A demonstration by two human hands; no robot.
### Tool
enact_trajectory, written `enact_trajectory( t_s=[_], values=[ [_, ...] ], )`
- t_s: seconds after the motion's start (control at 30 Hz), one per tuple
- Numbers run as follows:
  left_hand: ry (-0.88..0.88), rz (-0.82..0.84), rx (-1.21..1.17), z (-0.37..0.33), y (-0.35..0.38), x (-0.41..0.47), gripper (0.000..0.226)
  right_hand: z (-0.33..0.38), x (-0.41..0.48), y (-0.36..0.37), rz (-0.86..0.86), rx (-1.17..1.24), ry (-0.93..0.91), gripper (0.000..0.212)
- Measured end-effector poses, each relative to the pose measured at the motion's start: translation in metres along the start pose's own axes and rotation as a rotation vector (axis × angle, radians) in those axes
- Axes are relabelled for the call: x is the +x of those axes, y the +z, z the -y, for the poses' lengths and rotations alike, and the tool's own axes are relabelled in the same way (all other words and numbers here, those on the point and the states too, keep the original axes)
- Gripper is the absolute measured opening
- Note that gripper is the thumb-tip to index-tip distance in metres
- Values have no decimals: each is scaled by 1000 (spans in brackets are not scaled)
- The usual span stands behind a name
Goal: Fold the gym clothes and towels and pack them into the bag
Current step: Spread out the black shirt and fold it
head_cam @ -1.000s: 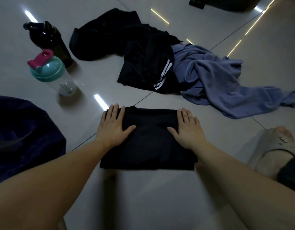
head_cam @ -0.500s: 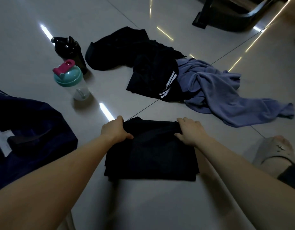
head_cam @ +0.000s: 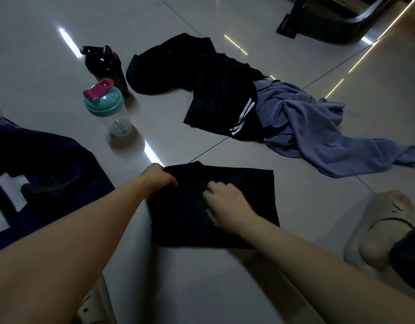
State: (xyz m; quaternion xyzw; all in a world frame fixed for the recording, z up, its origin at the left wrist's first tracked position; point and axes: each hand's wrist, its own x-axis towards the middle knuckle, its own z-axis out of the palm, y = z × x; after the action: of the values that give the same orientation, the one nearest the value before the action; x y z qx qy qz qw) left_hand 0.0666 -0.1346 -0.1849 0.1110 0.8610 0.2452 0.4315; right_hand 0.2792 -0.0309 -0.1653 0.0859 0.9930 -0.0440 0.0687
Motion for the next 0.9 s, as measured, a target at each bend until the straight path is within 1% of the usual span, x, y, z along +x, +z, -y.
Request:
enact_trajectory(
  t_s=[0.07, 0.13, 0.23, 0.27, 0.3, 0.37, 0.43, 0.53, 0.57, 0.67, 0.77, 0.83, 0.9],
  values=[
    [-63, 11, -83, 9, 2, -8, 23, 22, -11, 3, 123, 14, -90, 34],
    [-139, 26, -192, 19, 5, -12, 23, 37, -23, 6, 199, 24, -116, 50],
    [-236, 92, -375, 30, 8, -21, 21, 54, -42, 15, 310, 50, -101, 94],
    [-269, 131, -412, 32, 10, -25, 21, 59, -47, 18, 350, 61, -90, 105],
    [-300, 165, -438, 33, 12, -28, 19, 63, -53, 21, 377, 69, -78, 111],
    [-354, 209, -456, 34, 12, -40, 13, 73, -61, 26, 375, 81, -52, 114],
    [-387, 243, -460, 38, 12, -49, 18, 84, -65, 28, 324, 100, -9, 116],
    [-357, 319, -404, 40, 10, -64, 19, 98, -66, 30, 257, 143, 71, 119],
    [-349, 334, -423, 41, 9, -66, 18, 102, -65, 30, 240, 156, 93, 121],
    [-355, 348, -576, 32, 6, -69, 19, 111, -60, 23, 201, 222, 187, 129],
    [-364, 369, -687, 15, 7, -69, 16, 117, -52, 10, 158, 378, 353, 136],
    [-354, 402, -752, 5, 11, -69, 18, 115, -46, 1, 99, 538, 505, 133],
    [-333, 432, -781, -6, 15, -72, 19, 107, -42, -5, 46, 649, 639, 117]
  ],
)
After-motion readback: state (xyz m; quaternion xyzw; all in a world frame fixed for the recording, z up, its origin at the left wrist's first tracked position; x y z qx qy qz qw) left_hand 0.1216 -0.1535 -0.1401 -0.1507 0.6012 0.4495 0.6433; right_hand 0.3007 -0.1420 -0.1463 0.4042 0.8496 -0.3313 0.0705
